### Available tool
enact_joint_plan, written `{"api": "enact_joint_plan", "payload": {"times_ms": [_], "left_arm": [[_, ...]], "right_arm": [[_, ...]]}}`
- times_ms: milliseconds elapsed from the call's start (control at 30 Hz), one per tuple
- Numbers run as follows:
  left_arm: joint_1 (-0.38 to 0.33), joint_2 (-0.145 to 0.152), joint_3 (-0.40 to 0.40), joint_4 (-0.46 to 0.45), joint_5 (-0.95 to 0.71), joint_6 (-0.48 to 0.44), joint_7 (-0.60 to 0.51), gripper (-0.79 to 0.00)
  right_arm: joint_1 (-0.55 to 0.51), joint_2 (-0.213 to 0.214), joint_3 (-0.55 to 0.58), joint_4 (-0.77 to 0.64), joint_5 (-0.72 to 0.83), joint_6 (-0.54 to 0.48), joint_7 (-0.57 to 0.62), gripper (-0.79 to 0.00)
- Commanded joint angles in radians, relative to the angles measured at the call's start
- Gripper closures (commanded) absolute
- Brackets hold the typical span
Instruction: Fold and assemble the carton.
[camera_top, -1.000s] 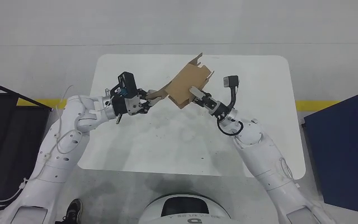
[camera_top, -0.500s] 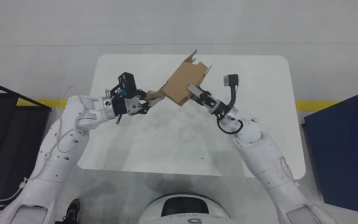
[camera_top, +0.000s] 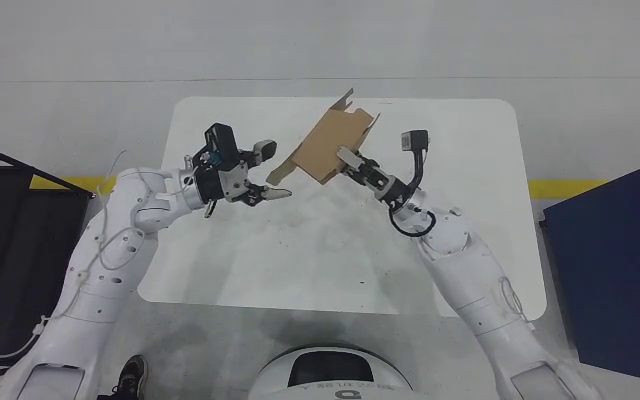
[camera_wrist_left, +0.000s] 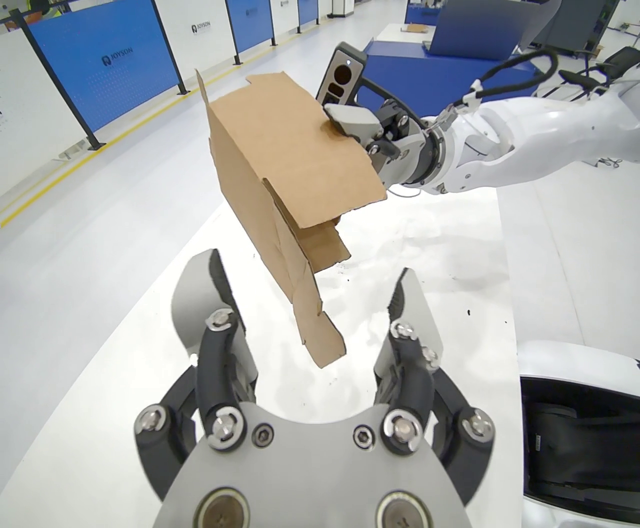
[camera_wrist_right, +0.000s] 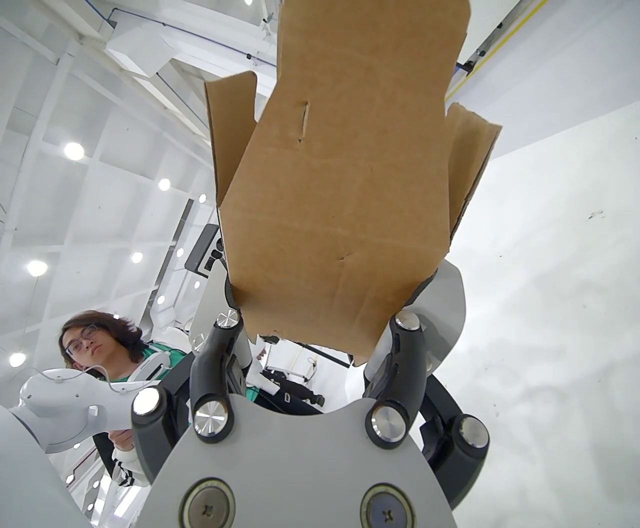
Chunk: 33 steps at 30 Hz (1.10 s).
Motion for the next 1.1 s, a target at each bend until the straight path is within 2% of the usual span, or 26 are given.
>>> {"api": "enact_joint_plan", "payload": {"times_ms": [0, 100, 200, 333, 433, 533, 667, 733, 833, 1067], "left_arm": [[0.003, 0.0, -0.004, 0.0, -0.004, 0.0, 0.009, -0.785], [0.02, 0.001, -0.016, 0.009, -0.045, 0.004, 0.038, -0.785], [0.058, -0.004, -0.034, 0.035, -0.233, 0.039, 0.108, -0.785], [0.092, -0.004, -0.052, 0.023, -0.48, 0.098, 0.081, -0.785], [0.116, -0.002, -0.055, 0.004, -0.679, 0.154, 0.01, -0.785], [0.132, 0.001, -0.059, -0.038, -0.91, 0.243, -0.09, -0.785], [0.152, 0.004, -0.075, -0.111, -1.215, 0.41, -0.21, -0.785], [0.159, 0.003, -0.094, -0.155, -1.322, 0.458, -0.22, -0.785], [0.172, -0.01, -0.114, -0.229, -1.53, 0.499, -0.1, -0.785], [0.172, -0.011, -0.117, -0.236, -1.542, 0.503, -0.087, -0.785]], "right_arm": [[0.001, 0.0, 0.002, 0.0, -0.002, -0.007, 0.0, -0.382], [0.003, 0.001, 0.013, -0.002, -0.019, -0.04, -0.011, -0.382], [0.003, 0.004, 0.046, -0.012, -0.1, -0.148, -0.066, -0.372], [-0.016, 0.004, 0.079, -0.027, -0.239, -0.235, -0.178, -0.357], [-0.027, 0.002, 0.094, -0.04, -0.331, -0.263, -0.246, -0.363], [-0.032, -0.001, 0.101, -0.05, -0.404, -0.265, -0.298, -0.385], [-0.034, -0.005, 0.099, -0.05, -0.461, -0.255, -0.344, -0.388], [-0.032, -0.006, 0.096, -0.048, -0.475, -0.252, -0.357, -0.385], [-0.032, -0.007, 0.096, -0.048, -0.477, -0.251, -0.359, -0.382], [-0.032, -0.007, 0.096, -0.048, -0.477, -0.251, -0.359, -0.376]]}}
